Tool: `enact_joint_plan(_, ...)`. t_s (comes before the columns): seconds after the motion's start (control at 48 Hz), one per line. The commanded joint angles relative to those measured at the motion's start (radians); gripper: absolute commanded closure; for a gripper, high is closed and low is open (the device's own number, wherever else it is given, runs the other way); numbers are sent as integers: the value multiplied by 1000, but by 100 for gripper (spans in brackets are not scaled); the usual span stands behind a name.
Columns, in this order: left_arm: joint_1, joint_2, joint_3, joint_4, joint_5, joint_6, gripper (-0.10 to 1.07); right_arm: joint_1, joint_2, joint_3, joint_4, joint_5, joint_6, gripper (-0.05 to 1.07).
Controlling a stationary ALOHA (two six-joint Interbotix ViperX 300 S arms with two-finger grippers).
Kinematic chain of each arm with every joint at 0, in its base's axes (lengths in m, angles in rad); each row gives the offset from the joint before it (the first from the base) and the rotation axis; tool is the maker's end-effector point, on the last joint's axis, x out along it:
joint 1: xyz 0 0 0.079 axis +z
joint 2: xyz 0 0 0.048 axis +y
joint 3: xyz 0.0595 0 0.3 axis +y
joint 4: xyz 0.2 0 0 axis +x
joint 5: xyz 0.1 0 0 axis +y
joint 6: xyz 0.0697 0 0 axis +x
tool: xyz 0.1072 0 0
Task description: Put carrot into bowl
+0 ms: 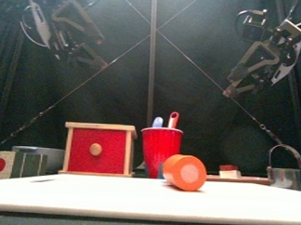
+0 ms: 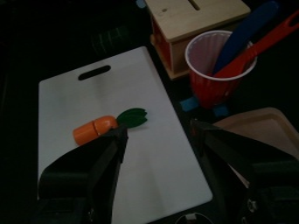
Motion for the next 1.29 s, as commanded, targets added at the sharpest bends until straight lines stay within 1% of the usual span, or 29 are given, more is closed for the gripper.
enact_joint_plan(0.0, 12, 84, -81, -86, 14, -2, -1, -2, -5, -9, -2, -3, -2, 11)
enact_joint_plan(0.062, 14, 146, -127, -192, 37, 0, -1, -2, -2, -8, -2, -3, -2, 11)
enact_joint_plan(0.104, 17, 192, -164, -288, 66, 0, -1, -2, 0, -8, -2, -3, -2, 11)
enact_joint_plan(0.146, 18, 216, -190, -357, 87, -2, -1, -2, 2, -8, 0, -3, 0, 11)
enact_joint_plan(0.167, 18, 236, -209, -411, 107, 2, -1, -2, 2, -8, 0, -3, 0, 11)
enact_joint_plan(0.229, 18, 272, -247, -531, 167, 0, 0, -2, 3, -9, 3, -3, 0, 11)
enact_joint_plan(0.25, 18, 288, -261, -577, 201, 5, 0, -2, 2, -9, 5, -3, 0, 11)
enact_joint_plan(0.333, 14, 334, -298, -686, 307, 5, 0, -2, 3, -8, 15, -5, -2, 11)
enact_joint_plan(0.375, 14, 359, -319, -724, 356, 5, 0, 2, 5, -8, 23, -6, -2, 11)
enact_joint_plan(0.458, 3, 400, -359, -770, 408, -6, 0, 2, 6, -2, 32, -8, -2, 11)
enact_joint_plan(0.5, 2, 417, -374, -792, 410, -8, 0, 2, 8, 3, 35, -8, -2, 11)
enact_joint_plan(0.604, -5, 472, -437, -877, 410, -6, 0, 0, 9, 18, 49, -6, 0, 11)
enact_joint_plan(0.729, -29, 538, -502, -956, 423, -6, 0, -2, 9, 41, 64, -8, -2, 11)
enact_joint_plan(0.812, -46, 577, -543, -996, 456, -8, 0, -3, 9, 57, 64, -6, -2, 11)
enact_joint_plan(0.917, -67, 617, -598, -1037, 520, -8, 0, -2, 9, 67, 64, -6, -2, 11)
enact_joint_plan(1.104, -91, 681, -686, -1048, 588, -9, 0, -3, 9, 71, 61, -6, -3, 11)
enact_joint_plan(1.271, -94, 716, -723, -1048, 615, -9, 0, -2, 9, 75, 66, -6, -2, 11)
